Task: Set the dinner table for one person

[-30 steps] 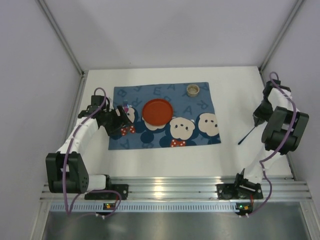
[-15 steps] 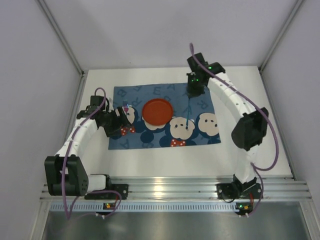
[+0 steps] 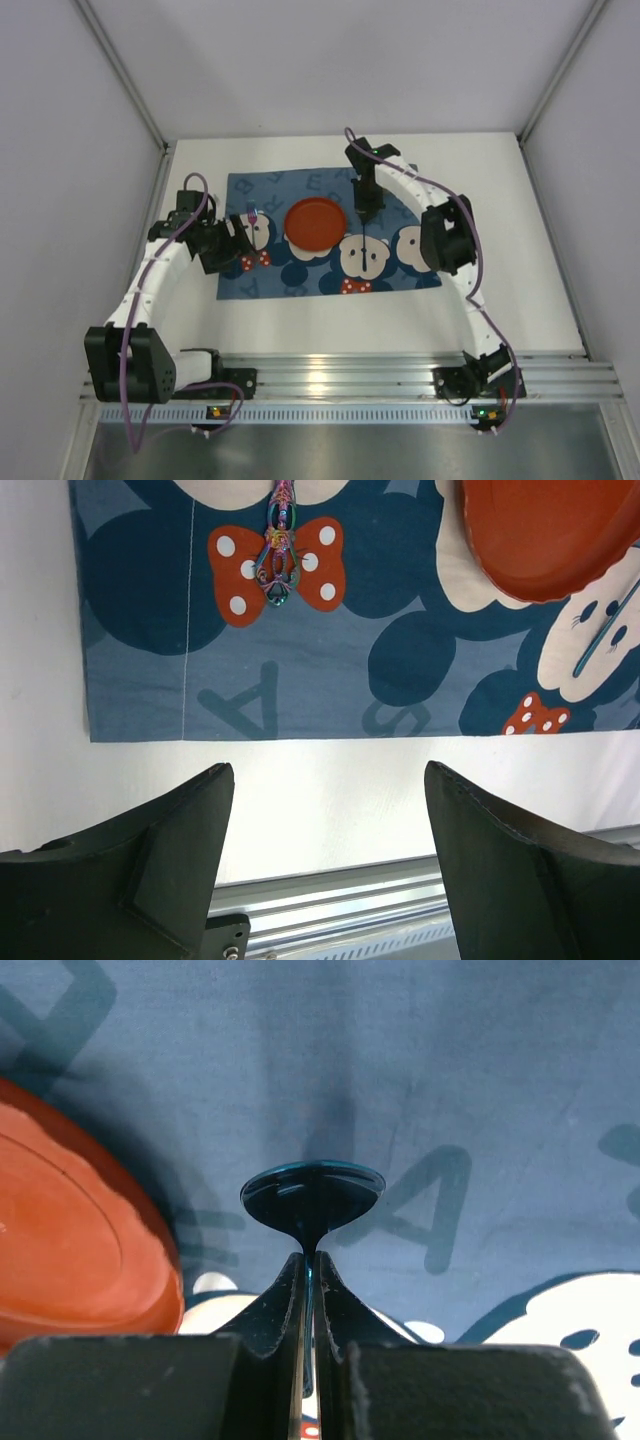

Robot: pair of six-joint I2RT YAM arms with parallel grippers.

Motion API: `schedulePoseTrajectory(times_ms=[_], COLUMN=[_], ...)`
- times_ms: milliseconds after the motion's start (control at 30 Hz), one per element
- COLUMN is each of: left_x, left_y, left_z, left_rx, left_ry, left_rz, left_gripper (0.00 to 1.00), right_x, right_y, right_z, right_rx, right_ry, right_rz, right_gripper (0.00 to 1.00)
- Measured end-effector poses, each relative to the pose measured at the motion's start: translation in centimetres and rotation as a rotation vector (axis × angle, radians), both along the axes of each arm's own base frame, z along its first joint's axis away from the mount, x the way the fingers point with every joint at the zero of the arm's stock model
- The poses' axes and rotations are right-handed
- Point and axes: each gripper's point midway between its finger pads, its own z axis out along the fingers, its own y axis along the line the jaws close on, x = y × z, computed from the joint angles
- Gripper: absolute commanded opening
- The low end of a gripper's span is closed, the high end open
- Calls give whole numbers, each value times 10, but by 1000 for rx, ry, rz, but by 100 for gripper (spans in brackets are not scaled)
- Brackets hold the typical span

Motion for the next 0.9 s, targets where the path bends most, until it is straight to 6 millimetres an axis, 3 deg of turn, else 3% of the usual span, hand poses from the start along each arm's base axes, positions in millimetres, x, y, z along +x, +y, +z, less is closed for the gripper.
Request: schedulePoseTrajectory(times_ms=[100,300,333,433,567,667,767,800,900], left_x=[0,0,0,1,10,21,26,27,32], left_y=[2,5,6,7,10,12,13,14,15], left_z=[0,-1,-1,-2,2,7,9,9,11], left_rx=[13,26,30,39,53,65,74,76,83], left_ry=[-1,2,2,4,-1,-20,-39,-42,-63], left_rz=[7,15,18,23,28,33,37,39,43], left_gripper=[82,82,82,84,84,85,85,85,86], right_x=[1,1,2,5,6,9,8,2,-22], right_y=[0,0,0,1,-1,-2,-3,-6,-16], right_z=[-6,-8,-7,-2,17,62,128,169,260], right_rx=[-7,-9,-7,-3,-5,27,97,143,267], right_ry=[6,9,5,-10,-45,-132,-289,-380,-616], right_rz=[11,18,21,30,50,60,72,77,82], right_gripper=[0,38,52,68,71,73,78,79,100])
